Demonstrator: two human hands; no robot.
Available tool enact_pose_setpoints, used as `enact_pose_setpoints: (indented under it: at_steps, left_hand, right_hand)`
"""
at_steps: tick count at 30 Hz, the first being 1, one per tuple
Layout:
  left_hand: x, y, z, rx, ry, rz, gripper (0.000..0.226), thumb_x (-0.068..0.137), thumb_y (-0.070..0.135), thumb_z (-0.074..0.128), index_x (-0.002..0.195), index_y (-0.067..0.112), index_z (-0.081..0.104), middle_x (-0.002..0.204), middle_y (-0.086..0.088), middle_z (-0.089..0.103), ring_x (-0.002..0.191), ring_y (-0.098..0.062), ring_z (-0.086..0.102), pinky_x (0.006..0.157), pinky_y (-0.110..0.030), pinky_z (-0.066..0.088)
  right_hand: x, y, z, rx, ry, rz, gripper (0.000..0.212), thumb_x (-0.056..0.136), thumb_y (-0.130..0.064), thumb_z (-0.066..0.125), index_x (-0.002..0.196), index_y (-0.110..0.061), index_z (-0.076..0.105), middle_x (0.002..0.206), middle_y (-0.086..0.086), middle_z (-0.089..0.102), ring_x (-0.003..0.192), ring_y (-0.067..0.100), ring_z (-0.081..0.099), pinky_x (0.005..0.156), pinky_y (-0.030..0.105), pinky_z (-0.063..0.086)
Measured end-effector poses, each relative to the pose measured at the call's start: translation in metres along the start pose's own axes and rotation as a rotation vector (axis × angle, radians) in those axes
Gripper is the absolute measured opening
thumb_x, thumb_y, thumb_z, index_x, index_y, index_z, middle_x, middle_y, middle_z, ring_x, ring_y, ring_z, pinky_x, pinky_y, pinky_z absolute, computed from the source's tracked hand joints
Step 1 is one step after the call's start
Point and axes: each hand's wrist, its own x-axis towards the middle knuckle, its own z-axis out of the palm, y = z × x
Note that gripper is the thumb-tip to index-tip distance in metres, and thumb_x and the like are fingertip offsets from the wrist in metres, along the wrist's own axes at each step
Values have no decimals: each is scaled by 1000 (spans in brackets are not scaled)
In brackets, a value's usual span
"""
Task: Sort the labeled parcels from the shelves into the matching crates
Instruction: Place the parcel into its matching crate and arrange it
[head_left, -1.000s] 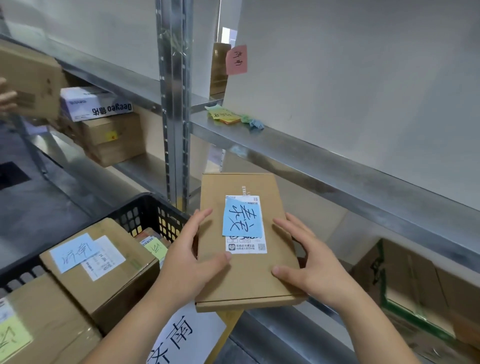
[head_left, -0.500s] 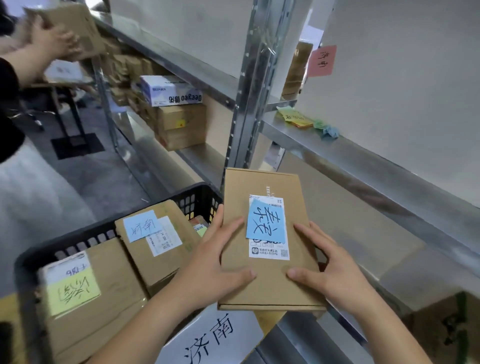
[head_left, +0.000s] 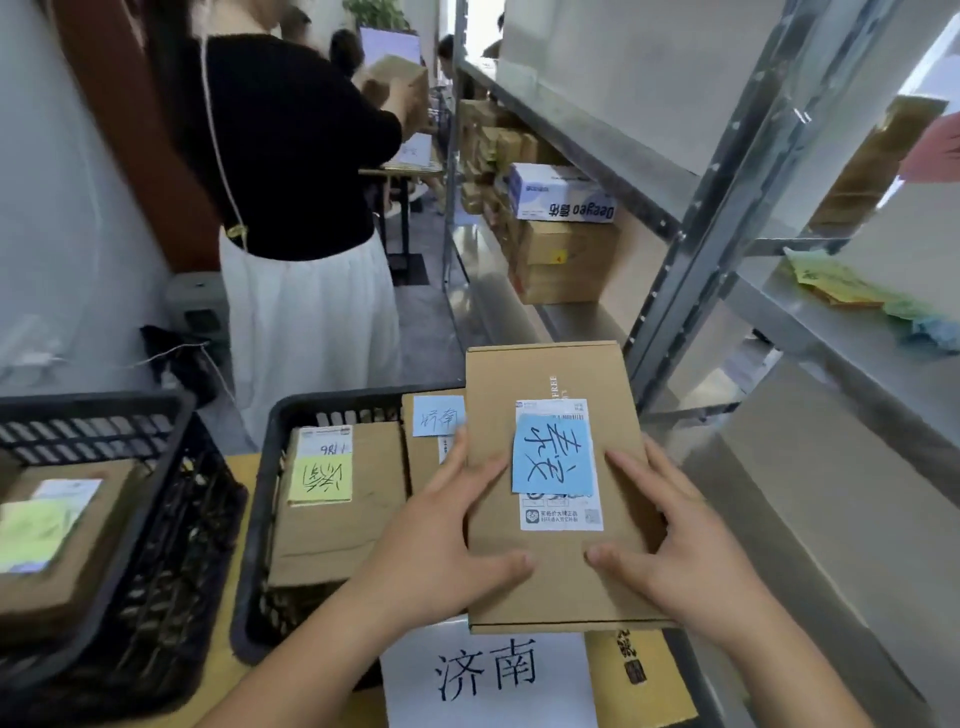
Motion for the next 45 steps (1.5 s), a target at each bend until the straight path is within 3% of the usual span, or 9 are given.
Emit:
enact_pose_setpoints:
  at_steps: [3, 5, 7, 10, 14, 16, 21, 33, 45]
  left_hand:
    - [-25, -4, -9, 42, 73, -108, 104, 67, 61, 82, 149, 63, 17, 158, 34, -22, 138, 9, 16, 113, -23, 28]
    - [-44, -6, -15, 84, 141, -159, 105, 67, 59, 83, 151, 57, 19, 156, 37, -25, 139, 12, 11, 112, -19, 23]
    - [-64, -8, -22, 131, 211, -201, 107, 67, 58, 83, 153, 53, 20, 153, 41, -26, 141, 13, 6, 112, -18, 20]
    - [-98, -12, -32, 200, 297, -259, 114, 69, 58, 81, 155, 53, 6, 156, 40, -18, 146, 9, 5, 118, -23, 18]
    - [-148, -13, -58, 214, 421, -338, 119, 69, 49, 84, 148, 61, -4, 156, 34, 20, 138, -3, 37, 113, -31, 37]
    - [-173, -22, -75, 257, 447, -359, 113, 70, 52, 81, 146, 65, -2, 155, 34, 24, 135, -8, 44, 110, -38, 43]
    - [-227, -64, -125, 388, 409, -435, 89, 76, 71, 61, 153, 54, 19, 158, 40, -5, 143, -9, 31, 114, -37, 37]
    - [-312, -179, -295, 431, 322, -440, 92, 73, 74, 61, 153, 51, 22, 160, 36, 2, 144, -10, 31, 112, -40, 40]
    - [-251, -262, -354, 398, 194, -400, 93, 74, 68, 69, 154, 42, 30, 162, 30, 10, 145, -6, 29, 112, -38, 40]
  right_hand:
    - [13, -17, 20, -19, -91, -86, 101, 69, -36, 93, 152, -46, 36, 154, -50, -6, 140, -25, 4, 124, 31, 21]
    - [17, -28, 36, -48, -171, -151, 102, 72, -37, 91, 155, -44, 32, 152, -52, -11, 142, -23, -1, 125, 33, 19]
    - [18, -40, 52, -69, -242, -239, 102, 73, -43, 89, 156, -46, 31, 152, -52, -10, 147, -16, -2, 128, 40, 15]
    - [19, -66, 70, -90, -321, -332, 98, 75, -44, 87, 155, -48, 31, 154, -50, 0, 138, -19, 4, 123, 29, 8]
    - [10, -106, 98, -114, -377, -437, 98, 74, -48, 86, 155, -48, 31, 157, -45, 3, 150, -2, 12, 125, 33, 16]
    - [0, -129, 118, -89, -427, -451, 101, 74, -49, 86, 156, -50, 27, 156, -46, 0, 151, -3, 10, 126, 38, 18]
    - [-25, -190, 176, -85, -473, -470, 101, 77, -51, 83, 158, -49, 23, 158, -45, 0, 151, -3, 11, 126, 43, 24]
    - [-43, -350, 324, -99, -470, -471, 104, 77, -51, 81, 161, -40, 20, 163, -36, 4, 151, 5, 16, 123, 34, 23]
    - [25, -379, 388, -178, -493, -342, 105, 79, -51, 79, 162, -33, 18, 165, -29, 4, 152, 15, 19, 123, 40, 27]
